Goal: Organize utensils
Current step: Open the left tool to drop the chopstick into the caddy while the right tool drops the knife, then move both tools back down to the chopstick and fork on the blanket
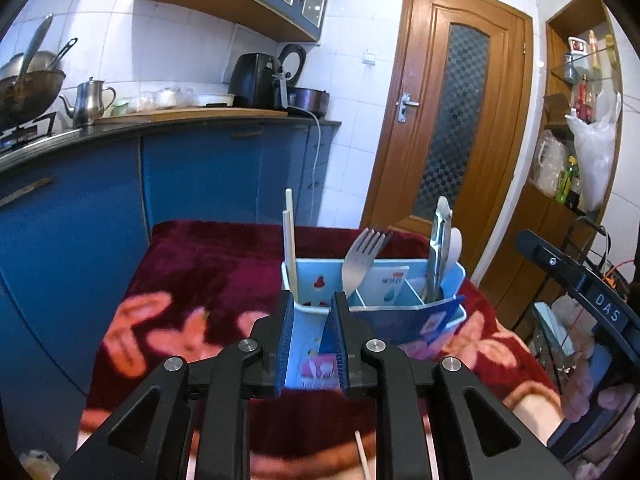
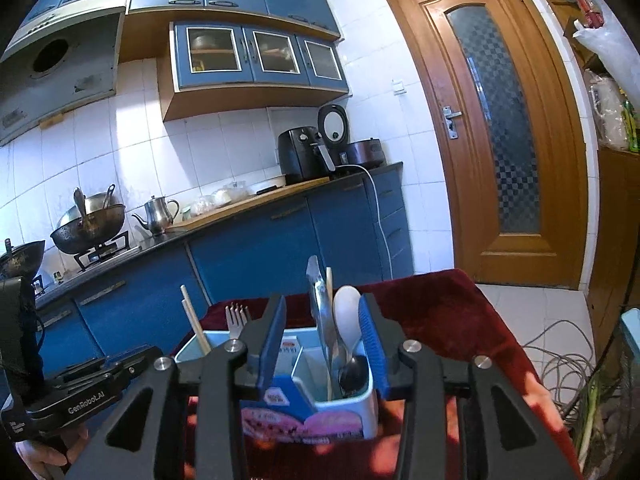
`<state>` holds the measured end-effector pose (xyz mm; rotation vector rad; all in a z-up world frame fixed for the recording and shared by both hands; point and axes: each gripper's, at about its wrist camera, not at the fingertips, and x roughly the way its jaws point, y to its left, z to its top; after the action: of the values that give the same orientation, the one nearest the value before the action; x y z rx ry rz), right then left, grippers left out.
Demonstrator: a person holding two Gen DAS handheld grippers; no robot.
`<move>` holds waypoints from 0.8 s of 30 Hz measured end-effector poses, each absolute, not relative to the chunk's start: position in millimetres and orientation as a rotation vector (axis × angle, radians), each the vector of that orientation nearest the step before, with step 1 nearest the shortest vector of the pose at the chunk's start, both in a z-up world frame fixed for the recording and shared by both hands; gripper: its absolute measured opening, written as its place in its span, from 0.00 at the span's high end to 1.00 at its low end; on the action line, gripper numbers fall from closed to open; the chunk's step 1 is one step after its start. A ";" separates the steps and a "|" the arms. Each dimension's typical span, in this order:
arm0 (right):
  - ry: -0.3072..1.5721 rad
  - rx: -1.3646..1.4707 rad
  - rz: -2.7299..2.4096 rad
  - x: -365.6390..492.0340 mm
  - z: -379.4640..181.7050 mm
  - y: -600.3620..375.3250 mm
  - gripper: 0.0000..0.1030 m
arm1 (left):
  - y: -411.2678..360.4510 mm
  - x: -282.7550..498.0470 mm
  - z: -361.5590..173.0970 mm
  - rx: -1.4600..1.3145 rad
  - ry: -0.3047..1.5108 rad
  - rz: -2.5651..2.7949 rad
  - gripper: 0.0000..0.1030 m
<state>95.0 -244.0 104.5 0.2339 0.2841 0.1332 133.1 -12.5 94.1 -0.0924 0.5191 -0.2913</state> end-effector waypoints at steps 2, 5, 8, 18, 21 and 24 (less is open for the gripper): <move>0.295 0.233 0.127 87.0 106.1 -244.0 0.60 | -11.0 126.0 95.9 -0.093 0.535 -0.288 0.82; 0.320 0.231 0.118 75.2 106.2 -243.1 0.60 | -9.8 115.7 97.0 -0.089 0.550 -0.290 0.82; 0.346 0.231 0.109 63.4 104.5 -242.8 0.60 | -9.9 106.3 96.1 -0.086 0.568 -0.293 0.81; 0.440 0.244 0.084 32.8 92.3 -244.6 0.59 | -11.1 80.2 83.1 -0.093 0.638 -0.324 0.81; 0.473 0.258 0.085 25.8 84.1 -246.8 0.57 | -11.8 74.2 75.1 -0.097 0.670 -0.335 0.81; 0.510 0.278 0.089 19.9 72.9 -249.2 0.57 | -14.5 69.1 66.5 -0.091 0.705 -0.337 0.81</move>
<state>19.9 -249.2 72.9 0.2777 0.5097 0.0892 69.1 -14.5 66.5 -0.0909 0.7053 -0.3365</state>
